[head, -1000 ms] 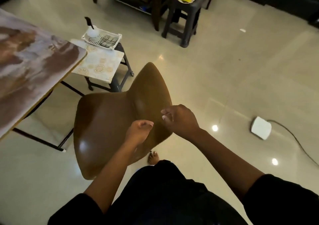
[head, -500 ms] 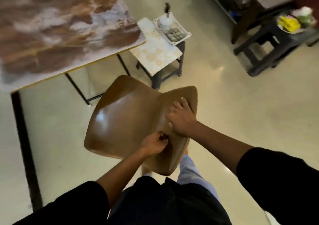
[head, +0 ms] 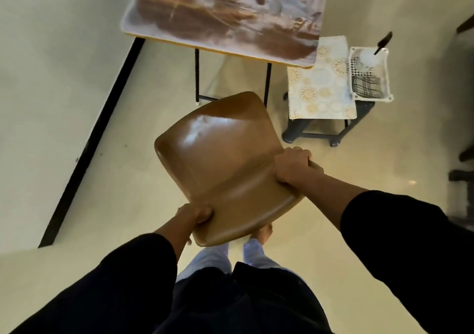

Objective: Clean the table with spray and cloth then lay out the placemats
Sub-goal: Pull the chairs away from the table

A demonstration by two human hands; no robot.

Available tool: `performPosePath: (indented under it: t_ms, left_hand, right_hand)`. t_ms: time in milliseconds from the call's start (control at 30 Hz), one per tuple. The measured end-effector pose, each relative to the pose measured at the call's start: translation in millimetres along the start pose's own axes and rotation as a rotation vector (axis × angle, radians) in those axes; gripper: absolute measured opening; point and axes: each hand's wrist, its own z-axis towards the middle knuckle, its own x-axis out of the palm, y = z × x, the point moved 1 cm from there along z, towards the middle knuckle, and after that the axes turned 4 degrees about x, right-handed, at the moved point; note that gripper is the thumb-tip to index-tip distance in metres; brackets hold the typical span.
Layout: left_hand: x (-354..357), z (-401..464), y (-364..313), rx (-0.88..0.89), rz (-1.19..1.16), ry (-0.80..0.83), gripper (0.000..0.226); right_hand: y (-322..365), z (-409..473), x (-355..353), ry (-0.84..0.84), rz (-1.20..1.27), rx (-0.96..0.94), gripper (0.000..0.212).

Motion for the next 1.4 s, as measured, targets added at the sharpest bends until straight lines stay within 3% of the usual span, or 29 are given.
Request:
performPosePath:
  t_ms: [67, 133, 233, 300, 400, 467, 533, 700, 1000, 1400]
  left_hand:
    - [7, 13, 22, -0.025, -0.431, 0.082, 0.085]
    - [16, 26, 38, 0.019, -0.683, 0.07, 0.087]
    - [19, 19, 26, 0.048, -0.765, 0.025, 0.033]
    - [22, 36, 22, 0.035, -0.692, -0.041, 0.008]
    - [24, 61, 21, -0.043, -0.482, -0.106, 0.041]
    - [16, 32, 7, -0.069, -0.231, -0.183, 0.028]
    - [14, 12, 0, -0.079, -0.139, -0.259, 0.032]
    - [12, 11, 10, -0.119, -0.163, -0.346, 0.037]
    - [-25, 4, 17, -0.018, -0.054, -0.445, 0.035]
    - [-168, 26, 4, 0.178, 0.174, -0.517, 0.037]
  right_hand:
    - [-1, 4, 0, 0.017, 0.02, -0.001, 0.035]
    - [0, 7, -1, 0.046, 0.052, 0.013, 0.038]
    - [-3, 10, -1, 0.081, 0.133, 0.069, 0.044]
    - [-10, 12, 2, 0.089, 0.191, 0.108, 0.044]
    - [-16, 16, 4, 0.067, 0.219, 0.105, 0.044]
    - [-18, 18, 4, 0.059, 0.233, 0.094, 0.043]
    - [-22, 19, 2, 0.05, 0.274, 0.1, 0.041]
    - [-28, 23, 3, -0.027, 0.49, 0.167, 0.039]
    - [-19, 14, -12, -0.094, 0.579, 0.188, 0.029]
    - [48, 3, -46, -0.071, 0.786, 0.378, 0.026]
